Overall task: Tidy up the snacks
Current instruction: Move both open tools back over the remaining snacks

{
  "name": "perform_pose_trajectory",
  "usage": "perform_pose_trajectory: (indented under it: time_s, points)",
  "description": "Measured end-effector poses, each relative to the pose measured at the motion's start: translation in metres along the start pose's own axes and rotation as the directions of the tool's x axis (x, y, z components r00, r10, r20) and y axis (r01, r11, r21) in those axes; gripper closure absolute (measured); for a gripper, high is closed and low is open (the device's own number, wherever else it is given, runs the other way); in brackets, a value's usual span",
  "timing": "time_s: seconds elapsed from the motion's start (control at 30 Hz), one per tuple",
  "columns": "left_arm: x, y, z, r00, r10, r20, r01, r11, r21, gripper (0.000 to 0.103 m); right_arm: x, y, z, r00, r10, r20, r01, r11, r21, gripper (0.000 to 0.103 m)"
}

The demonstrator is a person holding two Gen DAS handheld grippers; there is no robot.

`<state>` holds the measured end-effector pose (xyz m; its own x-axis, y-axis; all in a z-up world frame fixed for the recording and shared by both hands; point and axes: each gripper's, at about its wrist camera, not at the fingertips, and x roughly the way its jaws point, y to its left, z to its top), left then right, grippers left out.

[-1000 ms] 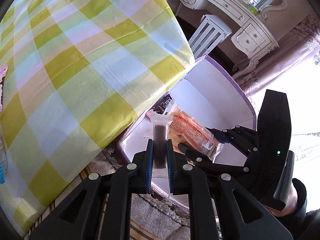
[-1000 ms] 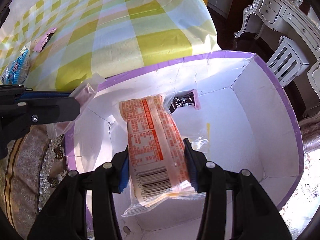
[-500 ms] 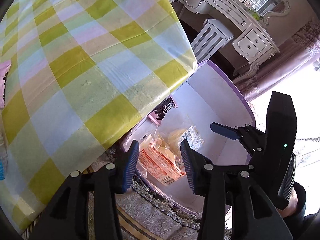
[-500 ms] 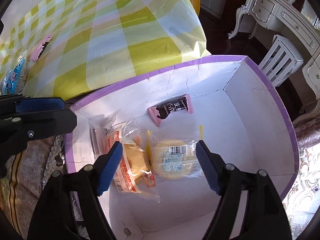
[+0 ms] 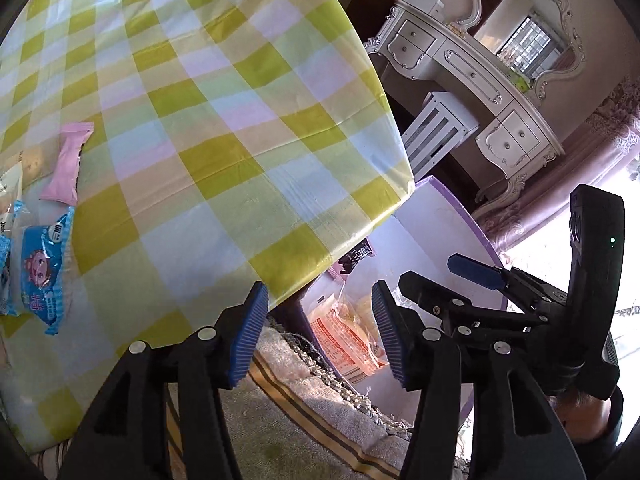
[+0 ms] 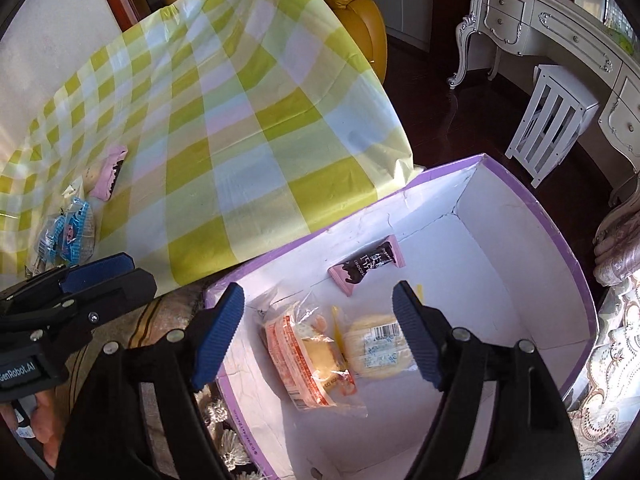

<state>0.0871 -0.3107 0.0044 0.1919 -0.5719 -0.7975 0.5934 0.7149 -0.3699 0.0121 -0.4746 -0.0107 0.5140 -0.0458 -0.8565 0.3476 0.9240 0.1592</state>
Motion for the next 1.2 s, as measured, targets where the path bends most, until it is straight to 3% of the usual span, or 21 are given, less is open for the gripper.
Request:
perform_pose_trajectory:
  time_s: [0.27,0.53,0.67,0.87,1.07,1.2]
  points:
    - [-0.056,0.045,-0.022,0.989,0.073,0.13,-0.06,0.993,-0.101,0.051,-0.011,0.046,0.006,0.994,0.11,0.024,-0.111,0.994,0.018,0.026]
    - [-0.12,0.107,-0.062,0.956,0.164,0.243,-0.097,0.959,-0.265,0.051,-0.013,0.104,0.005,0.987,0.154,0.053,-0.151,0.987,-0.048,0.026]
    - [-0.15,0.141,-0.082,0.931,0.231,0.281,-0.12,0.924,-0.362,0.051,-0.012,0.124,0.007,0.983,0.169,0.066,-0.165,0.985,-0.059,0.026]
    - [-0.186,0.19,-0.109,0.899,0.316,0.305,-0.133,0.858,-0.496,0.051,-0.005,0.165,0.003,0.984,0.173,0.051,-0.162,0.973,-0.166,0.026]
    - [-0.206,0.231,-0.127,0.883,0.358,0.304,-0.121,0.799,-0.589,0.051,-0.002,0.197,0.001,0.979,0.196,0.05,-0.18,0.958,-0.223,0.026]
    - [-0.209,0.253,-0.131,0.886,0.363,0.289,-0.112,0.771,-0.627,0.051,-0.001,0.222,0.0,0.977,0.206,0.055,-0.182,0.939,-0.293,0.024]
